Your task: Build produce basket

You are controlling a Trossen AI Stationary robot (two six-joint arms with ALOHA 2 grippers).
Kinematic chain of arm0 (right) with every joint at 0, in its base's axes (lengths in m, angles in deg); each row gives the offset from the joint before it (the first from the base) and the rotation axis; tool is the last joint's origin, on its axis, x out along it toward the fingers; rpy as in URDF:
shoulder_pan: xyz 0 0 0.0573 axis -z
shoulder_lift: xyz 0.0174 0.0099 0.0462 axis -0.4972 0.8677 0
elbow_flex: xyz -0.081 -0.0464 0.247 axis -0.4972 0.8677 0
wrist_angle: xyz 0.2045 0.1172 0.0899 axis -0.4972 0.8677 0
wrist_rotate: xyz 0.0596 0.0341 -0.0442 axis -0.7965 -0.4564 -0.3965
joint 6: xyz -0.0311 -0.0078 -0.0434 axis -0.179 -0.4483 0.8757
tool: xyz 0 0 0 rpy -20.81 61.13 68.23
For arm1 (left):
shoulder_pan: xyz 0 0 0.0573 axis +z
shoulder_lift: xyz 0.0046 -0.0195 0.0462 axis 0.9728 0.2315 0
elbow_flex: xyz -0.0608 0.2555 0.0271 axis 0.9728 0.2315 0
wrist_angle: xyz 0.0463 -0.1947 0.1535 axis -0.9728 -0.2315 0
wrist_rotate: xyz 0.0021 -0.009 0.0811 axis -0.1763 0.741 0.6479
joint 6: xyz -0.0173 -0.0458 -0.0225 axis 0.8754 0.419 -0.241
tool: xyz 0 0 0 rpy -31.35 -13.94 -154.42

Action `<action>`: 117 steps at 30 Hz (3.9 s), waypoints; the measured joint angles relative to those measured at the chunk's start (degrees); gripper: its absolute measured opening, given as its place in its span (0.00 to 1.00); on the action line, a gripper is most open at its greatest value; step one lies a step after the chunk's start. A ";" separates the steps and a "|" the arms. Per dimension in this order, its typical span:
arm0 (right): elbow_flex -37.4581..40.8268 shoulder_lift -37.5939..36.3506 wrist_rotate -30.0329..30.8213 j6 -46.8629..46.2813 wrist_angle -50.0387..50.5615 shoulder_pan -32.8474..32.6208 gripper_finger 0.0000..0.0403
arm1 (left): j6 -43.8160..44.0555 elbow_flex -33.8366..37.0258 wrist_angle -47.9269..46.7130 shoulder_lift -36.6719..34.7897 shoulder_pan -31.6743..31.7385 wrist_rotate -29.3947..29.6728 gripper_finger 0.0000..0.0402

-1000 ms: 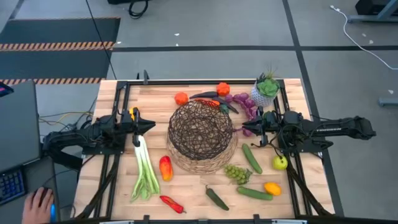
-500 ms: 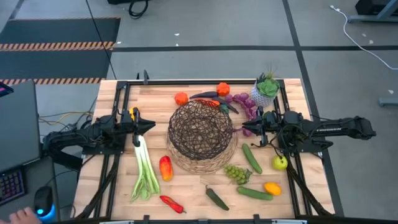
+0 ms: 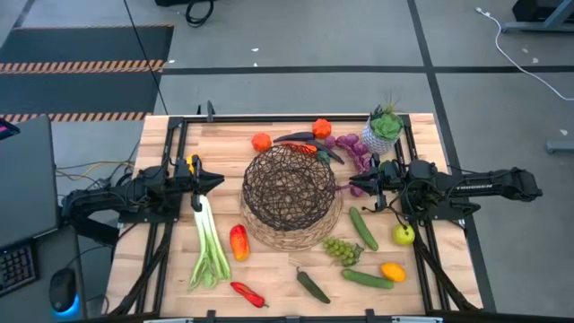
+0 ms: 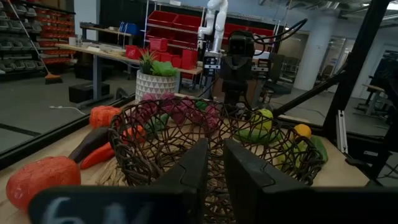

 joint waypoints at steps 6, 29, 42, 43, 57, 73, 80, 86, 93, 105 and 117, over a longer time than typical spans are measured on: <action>0.00 0.00 0.02 0.00 0.00 -0.02 0.16 | 0.00 -0.01 0.00 -0.02 0.00 0.00 0.13; 0.00 0.00 0.00 0.02 0.00 -0.01 0.16 | 0.02 -0.02 0.22 0.00 0.00 0.00 0.14; 0.00 0.00 8.63 0.02 -0.44 0.05 0.16 | 4.13 -0.01 0.22 -0.01 0.00 0.00 0.13; 0.00 0.00 8.90 0.02 -0.44 0.05 0.16 | 4.13 -0.02 0.22 0.00 0.00 0.00 0.13; 0.00 0.00 10.29 3.10 -0.42 0.05 0.16 | 7.35 -0.30 10.46 -0.02 -0.02 -2.71 0.15; 0.00 0.00 10.09 2.62 -1.89 0.04 0.16 | 0.19 -22.14 -3.74 22.01 -0.02 -2.88 0.16; 0.00 0.00 9.93 -6.52 -3.91 -0.13 0.16 | -4.10 -35.21 -22.83 38.06 -0.36 -12.42 0.16; 0.00 0.00 9.90 -11.88 -3.34 -0.13 0.16 | -14.96 -42.70 -24.32 47.97 -7.71 -18.39 0.16; 0.00 0.11 9.46 -12.22 -1.71 -0.13 0.16 | -26.97 -51.46 -35.68 59.34 -15.75 -8.90 0.18; 0.00 0.11 10.56 -10.42 -1.09 -0.13 0.29 | -26.98 -55.80 -41.19 72.42 -23.94 -7.34 0.56; 0.00 0.11 10.71 -10.24 -1.31 -0.13 0.50 | -32.06 -55.84 -42.04 82.91 -33.61 -4.09 0.82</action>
